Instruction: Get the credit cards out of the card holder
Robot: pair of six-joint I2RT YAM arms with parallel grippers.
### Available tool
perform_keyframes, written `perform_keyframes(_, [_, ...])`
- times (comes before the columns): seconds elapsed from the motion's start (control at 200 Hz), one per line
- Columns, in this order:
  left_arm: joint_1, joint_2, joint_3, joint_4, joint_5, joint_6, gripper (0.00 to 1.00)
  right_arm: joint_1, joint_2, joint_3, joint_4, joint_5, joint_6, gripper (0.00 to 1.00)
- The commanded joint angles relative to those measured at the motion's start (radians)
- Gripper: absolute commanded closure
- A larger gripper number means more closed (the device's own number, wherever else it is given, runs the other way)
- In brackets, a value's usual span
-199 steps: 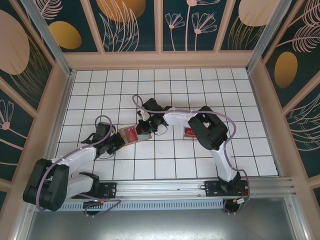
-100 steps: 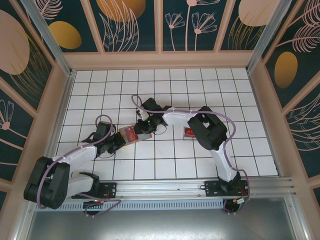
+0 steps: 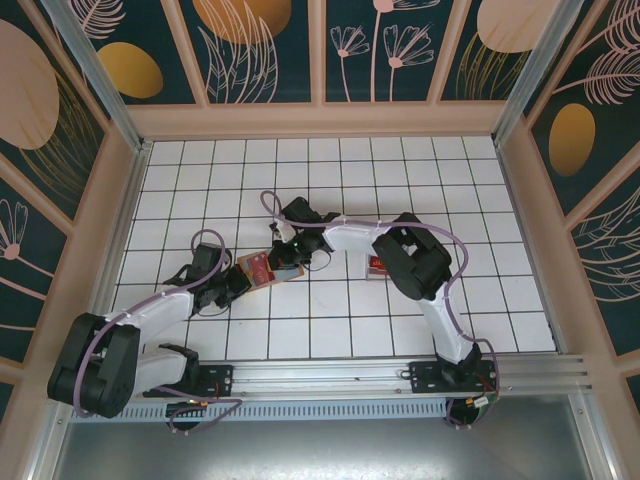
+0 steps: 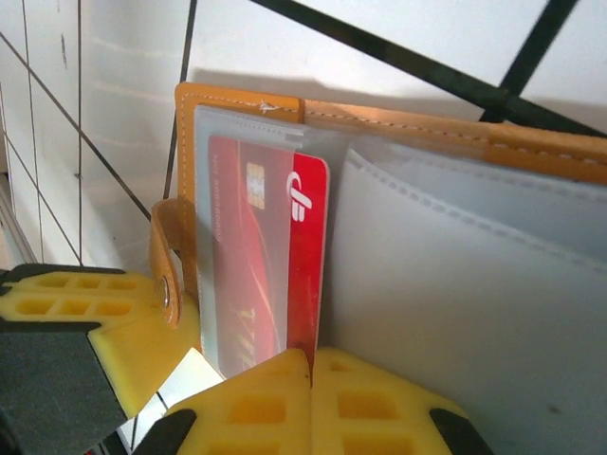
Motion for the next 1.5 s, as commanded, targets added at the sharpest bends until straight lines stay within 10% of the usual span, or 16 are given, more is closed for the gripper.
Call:
perform_keyframes(0.0, [0.003, 0.018, 0.004, -0.036, -0.011, 0.016, 1.00, -0.020, -0.028, -0.029, -0.008, 0.019, -0.013, 1.00])
perform_keyframes(0.886, [0.003, -0.038, 0.058, -0.093, -0.018, 0.021, 1.00, -0.145, -0.248, -0.098, -0.125, 0.091, -0.117, 1.00])
perform_keyframes(1.496, [0.003, -0.108, 0.273, -0.103, -0.021, 0.091, 0.02, -0.136, -0.760, -0.320, -0.334, 0.541, -0.621, 1.00])
